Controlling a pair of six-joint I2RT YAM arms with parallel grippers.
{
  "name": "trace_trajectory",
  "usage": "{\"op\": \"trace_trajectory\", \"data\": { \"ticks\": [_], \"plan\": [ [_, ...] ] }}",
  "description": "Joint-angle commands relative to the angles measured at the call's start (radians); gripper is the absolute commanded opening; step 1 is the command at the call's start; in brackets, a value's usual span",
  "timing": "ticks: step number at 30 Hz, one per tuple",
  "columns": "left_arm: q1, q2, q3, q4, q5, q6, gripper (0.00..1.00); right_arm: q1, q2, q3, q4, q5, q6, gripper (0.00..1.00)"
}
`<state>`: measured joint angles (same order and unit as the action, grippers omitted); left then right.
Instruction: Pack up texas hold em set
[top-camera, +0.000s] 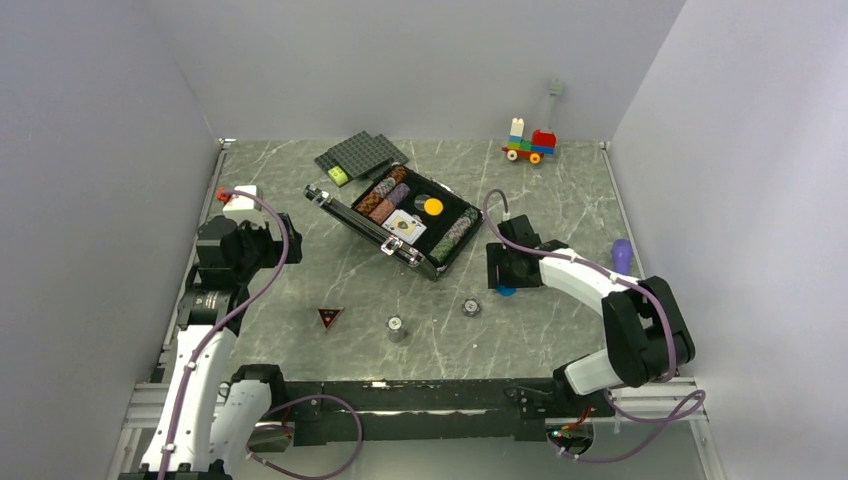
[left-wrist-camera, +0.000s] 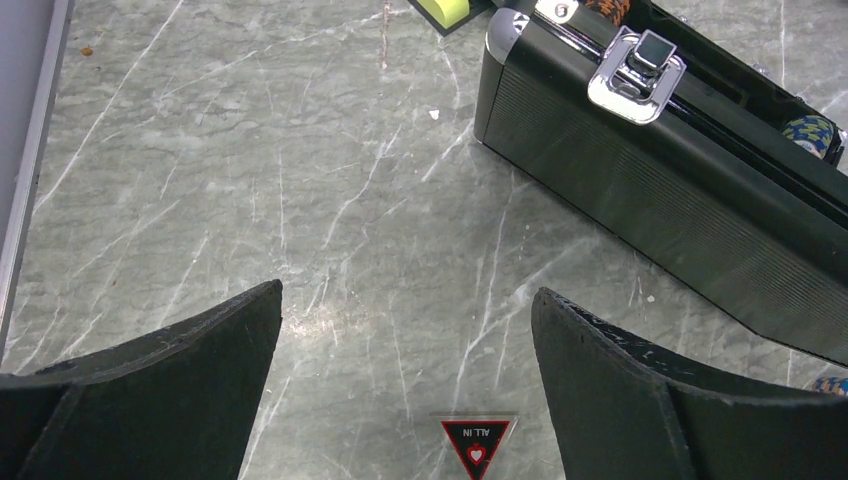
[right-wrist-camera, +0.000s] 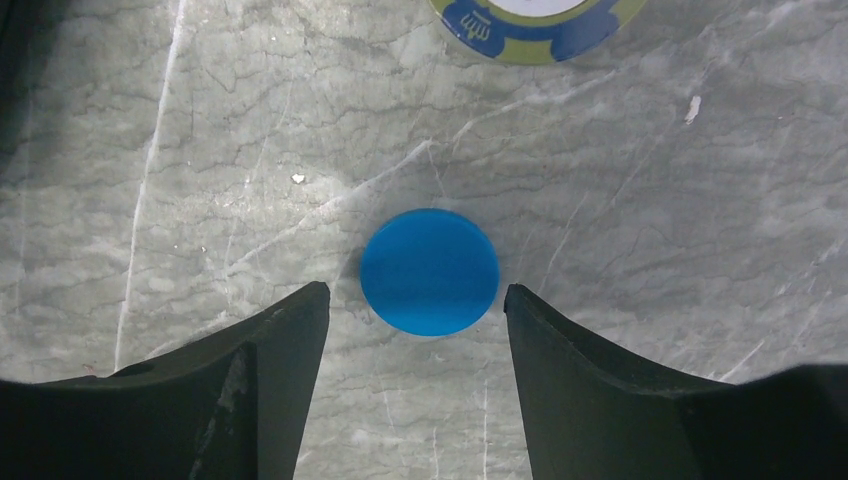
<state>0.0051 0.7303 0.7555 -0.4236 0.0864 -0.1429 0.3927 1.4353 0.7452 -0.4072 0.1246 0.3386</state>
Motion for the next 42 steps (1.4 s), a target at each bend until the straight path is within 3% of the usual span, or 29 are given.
{"op": "trace_trajectory", "data": {
  "ticks": [1, 15, 21, 28, 36, 42],
  "plan": [
    [0.002, -0.017, -0.005, 0.036, 0.023, -0.004, 0.98, 0.006, 0.009, 0.015, 0.001, 0.027, 0.021, 0.69],
    [0.001, -0.020, -0.005, 0.039, 0.024, -0.006, 0.98, 0.007, 0.083, 0.044, -0.033, 0.032, 0.026, 0.63],
    [0.001, -0.020, -0.005, 0.039, 0.027, -0.006, 0.98, 0.008, 0.096, 0.046, -0.034, 0.015, 0.029, 0.54],
    [0.002, -0.023, -0.005, 0.040, 0.027, -0.006, 0.98, 0.009, 0.048, 0.063, -0.036, -0.019, 0.018, 0.37],
    [0.001, -0.025, -0.005, 0.039, 0.025, -0.005, 0.98, 0.017, -0.038, 0.193, -0.082, -0.092, -0.011, 0.32],
    [0.002, -0.030, -0.005, 0.039, 0.029, -0.007, 0.98, 0.019, 0.073, 0.384, -0.058, -0.137, -0.040, 0.31]
  ]
}}
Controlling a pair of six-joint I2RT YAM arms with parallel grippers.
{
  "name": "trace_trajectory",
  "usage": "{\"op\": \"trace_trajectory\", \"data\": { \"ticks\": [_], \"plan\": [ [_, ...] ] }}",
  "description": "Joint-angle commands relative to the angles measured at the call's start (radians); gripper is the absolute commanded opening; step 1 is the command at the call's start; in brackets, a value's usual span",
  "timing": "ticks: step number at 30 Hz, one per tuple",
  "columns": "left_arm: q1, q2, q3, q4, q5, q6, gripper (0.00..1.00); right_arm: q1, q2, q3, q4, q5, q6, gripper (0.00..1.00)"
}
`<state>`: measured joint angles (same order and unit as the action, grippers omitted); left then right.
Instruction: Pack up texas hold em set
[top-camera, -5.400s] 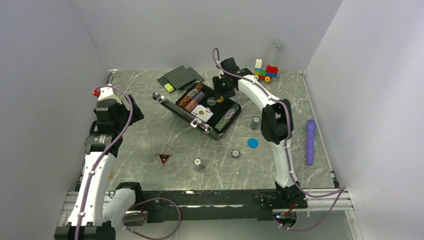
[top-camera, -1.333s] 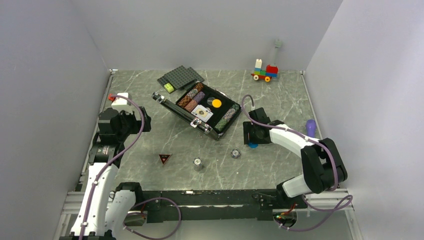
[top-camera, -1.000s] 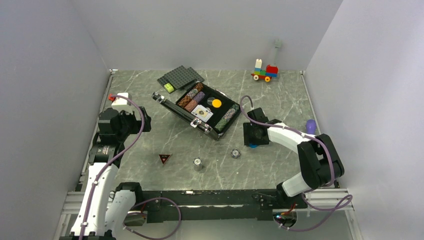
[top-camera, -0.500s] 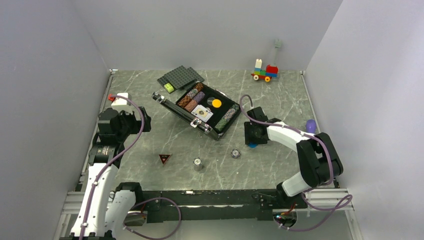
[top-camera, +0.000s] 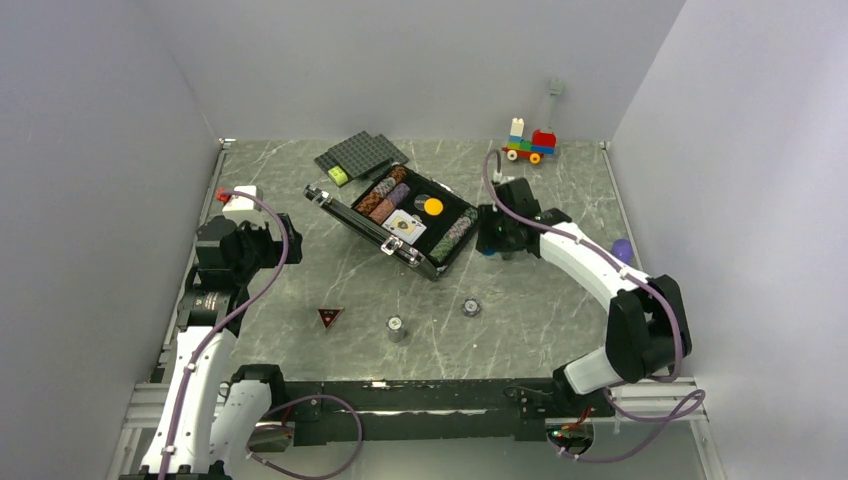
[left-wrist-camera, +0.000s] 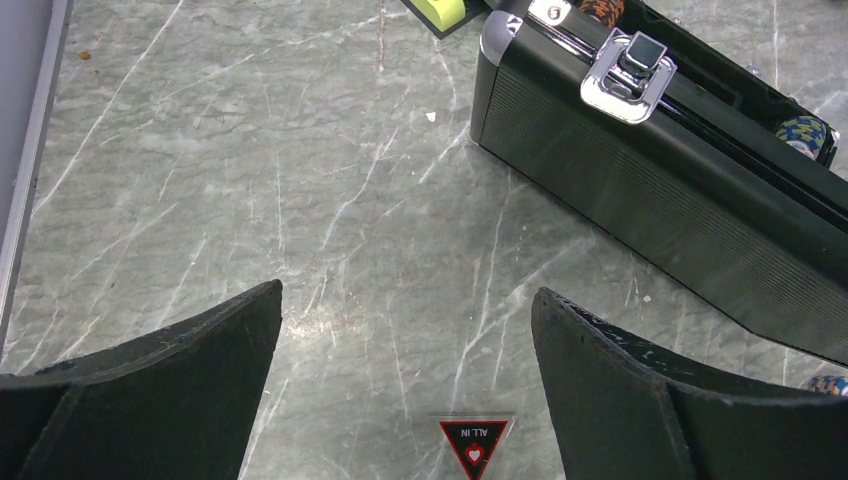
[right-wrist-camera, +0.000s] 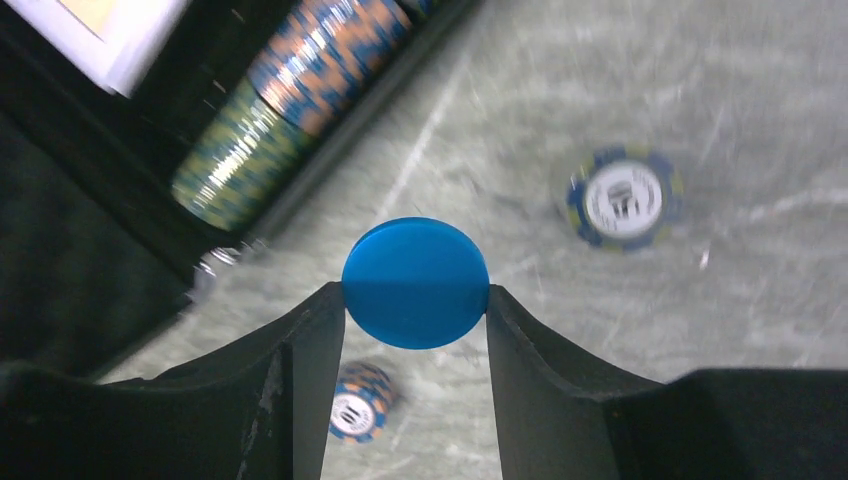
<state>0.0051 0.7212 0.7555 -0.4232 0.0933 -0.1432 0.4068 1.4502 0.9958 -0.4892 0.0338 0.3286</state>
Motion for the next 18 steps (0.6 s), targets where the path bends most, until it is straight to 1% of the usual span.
{"op": "trace_trajectory", "data": {
  "ticks": [1, 7, 12, 18],
  "plan": [
    [0.001, -0.020, -0.005, 0.039, 0.020, -0.007, 0.98, 0.006, 0.081, 0.156, 0.038, -0.055, -0.032, 0.31],
    [0.001, -0.012, -0.007, 0.039, 0.003, -0.007, 0.99, 0.013, 0.258, 0.352, 0.148, -0.115, -0.080, 0.30],
    [0.001, -0.011, -0.008, 0.039, -0.002, -0.002, 0.99, 0.020, 0.418, 0.528, 0.155, -0.125, -0.098, 0.30],
    [0.001, -0.004, -0.009, 0.043, 0.015, 0.001, 0.99, 0.024, 0.600, 0.680, 0.149, -0.125, -0.122, 0.30]
  ]
}}
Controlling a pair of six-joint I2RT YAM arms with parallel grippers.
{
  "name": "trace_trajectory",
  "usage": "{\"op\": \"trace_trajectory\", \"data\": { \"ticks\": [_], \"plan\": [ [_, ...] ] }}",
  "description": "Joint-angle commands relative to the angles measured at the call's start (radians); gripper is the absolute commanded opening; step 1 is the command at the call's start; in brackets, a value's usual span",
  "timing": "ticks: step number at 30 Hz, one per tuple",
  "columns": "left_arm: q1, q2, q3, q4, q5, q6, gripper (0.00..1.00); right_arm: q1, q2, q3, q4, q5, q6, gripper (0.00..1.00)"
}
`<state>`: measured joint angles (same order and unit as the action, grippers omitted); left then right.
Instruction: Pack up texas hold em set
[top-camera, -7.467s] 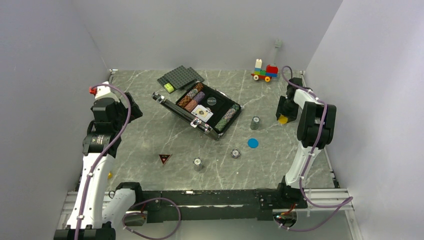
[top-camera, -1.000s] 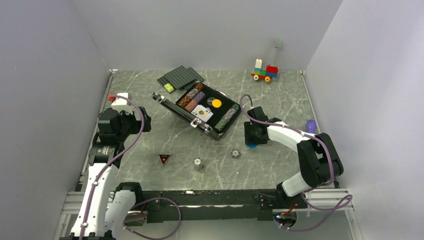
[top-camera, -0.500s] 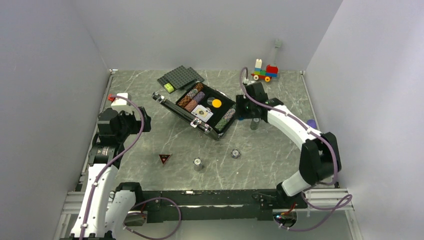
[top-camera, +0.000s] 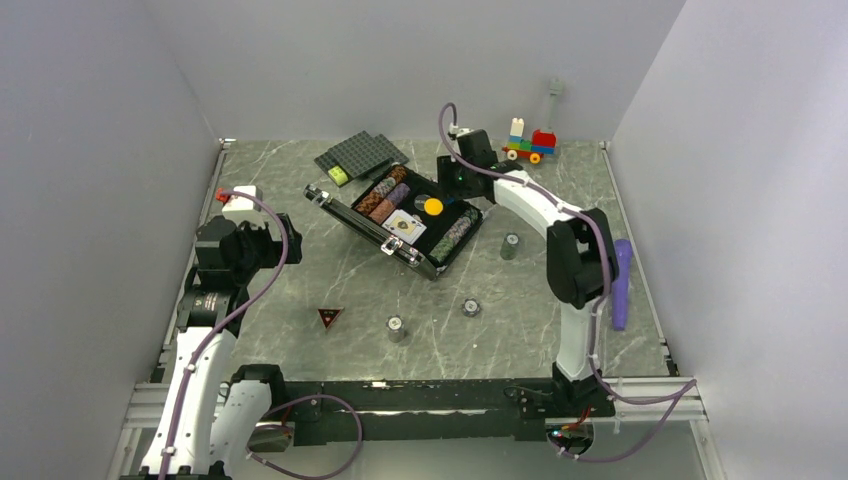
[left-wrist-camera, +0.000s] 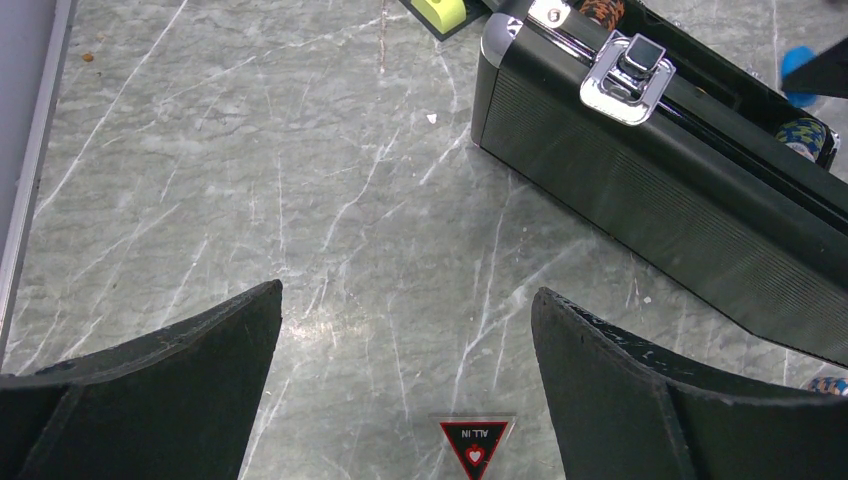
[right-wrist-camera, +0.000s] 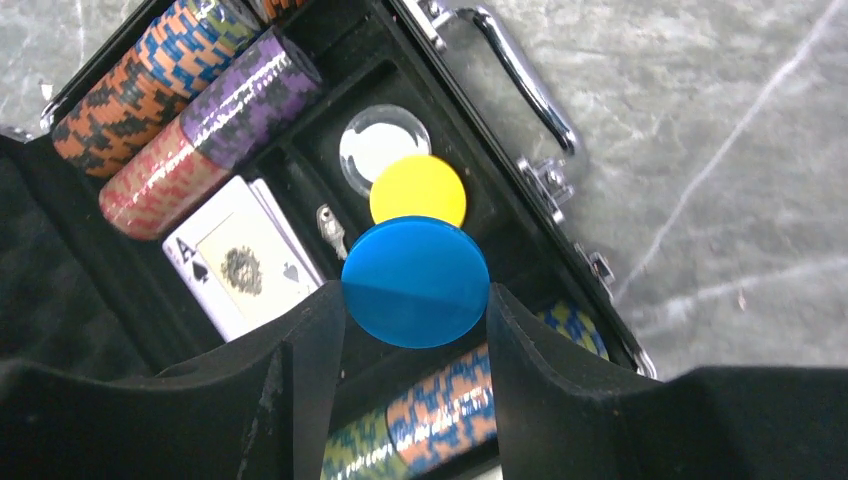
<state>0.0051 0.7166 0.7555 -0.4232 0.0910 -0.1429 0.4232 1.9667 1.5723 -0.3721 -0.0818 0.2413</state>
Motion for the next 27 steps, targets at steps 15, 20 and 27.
{"op": "trace_trajectory", "data": {
  "ticks": [15, 20, 27],
  "plan": [
    [0.001, 0.003, -0.005, 0.044, 0.025, 0.002, 0.98, 0.023, 0.313, 0.306, -0.038, 0.002, -0.073, 0.31],
    [0.001, 0.002, -0.005, 0.044, 0.028, 0.000, 0.98, 0.026, 0.350, 0.341, -0.067, 0.016, -0.075, 0.33],
    [0.001, 0.004, -0.005, 0.044, 0.032, -0.001, 0.98, 0.032, 0.345, 0.334, -0.076, 0.045, -0.081, 0.51]
  ]
}}
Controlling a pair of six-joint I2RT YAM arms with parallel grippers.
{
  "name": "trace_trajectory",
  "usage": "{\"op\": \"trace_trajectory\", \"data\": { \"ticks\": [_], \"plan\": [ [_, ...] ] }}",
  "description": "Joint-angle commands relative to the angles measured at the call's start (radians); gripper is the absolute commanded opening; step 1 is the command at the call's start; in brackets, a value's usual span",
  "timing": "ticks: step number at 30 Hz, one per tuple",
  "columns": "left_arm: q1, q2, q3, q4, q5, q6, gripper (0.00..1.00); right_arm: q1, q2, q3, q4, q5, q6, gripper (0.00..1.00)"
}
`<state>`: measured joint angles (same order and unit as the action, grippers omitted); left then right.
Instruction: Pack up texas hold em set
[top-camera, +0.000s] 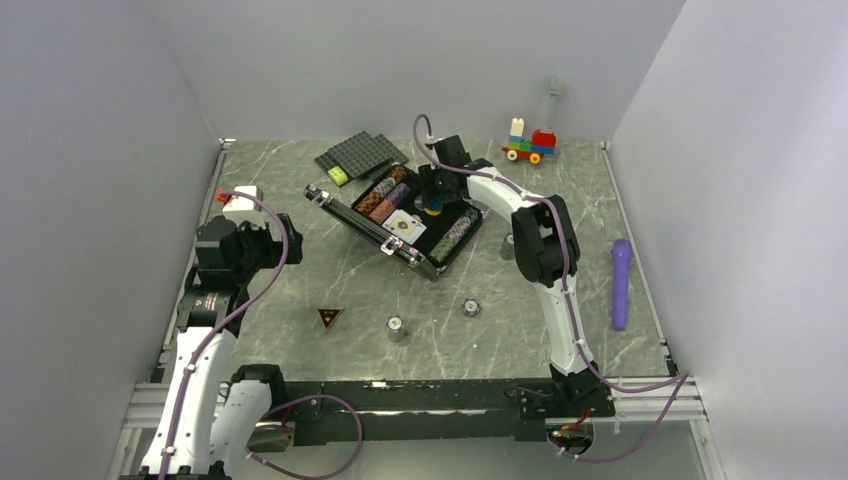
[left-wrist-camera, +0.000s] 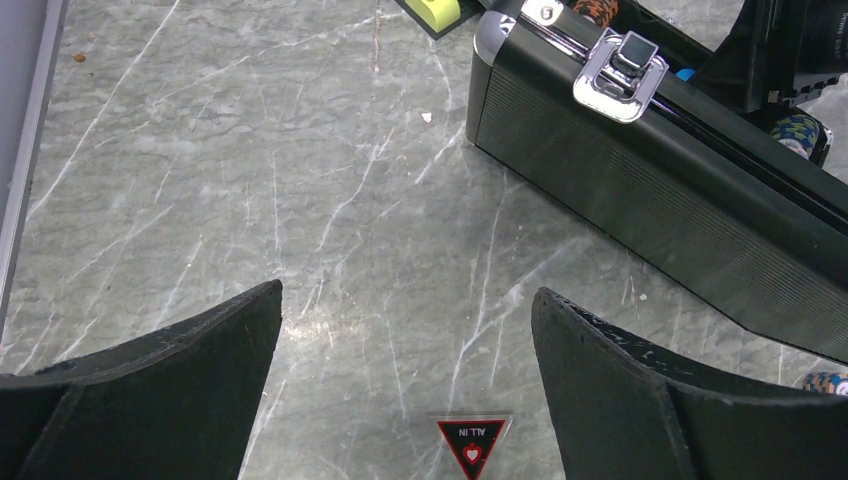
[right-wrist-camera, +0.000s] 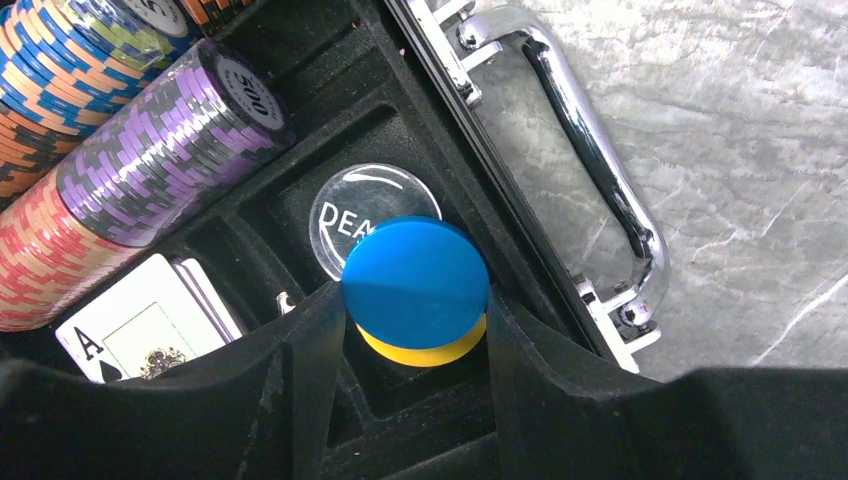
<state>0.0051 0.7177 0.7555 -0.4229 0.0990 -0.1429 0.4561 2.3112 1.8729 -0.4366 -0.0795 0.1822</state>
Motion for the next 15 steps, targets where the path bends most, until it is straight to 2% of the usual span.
{"op": "trace_trajectory", "data": {
  "ticks": [1, 5, 15],
  "plan": [
    [0.001, 0.004, -0.004, 0.043, 0.024, -0.001, 0.98, 0.000, -0.003, 0.033, -0.011, 0.046, -0.025, 0.55],
    [0.001, 0.005, -0.004, 0.042, 0.025, -0.001, 0.98, 0.003, -0.013, 0.032, -0.010, 0.054, -0.030, 0.65],
    [0.001, 0.002, -0.004, 0.041, 0.018, -0.001, 0.99, 0.008, -0.040, 0.031, -0.018, 0.057, -0.046, 0.69]
  ]
}}
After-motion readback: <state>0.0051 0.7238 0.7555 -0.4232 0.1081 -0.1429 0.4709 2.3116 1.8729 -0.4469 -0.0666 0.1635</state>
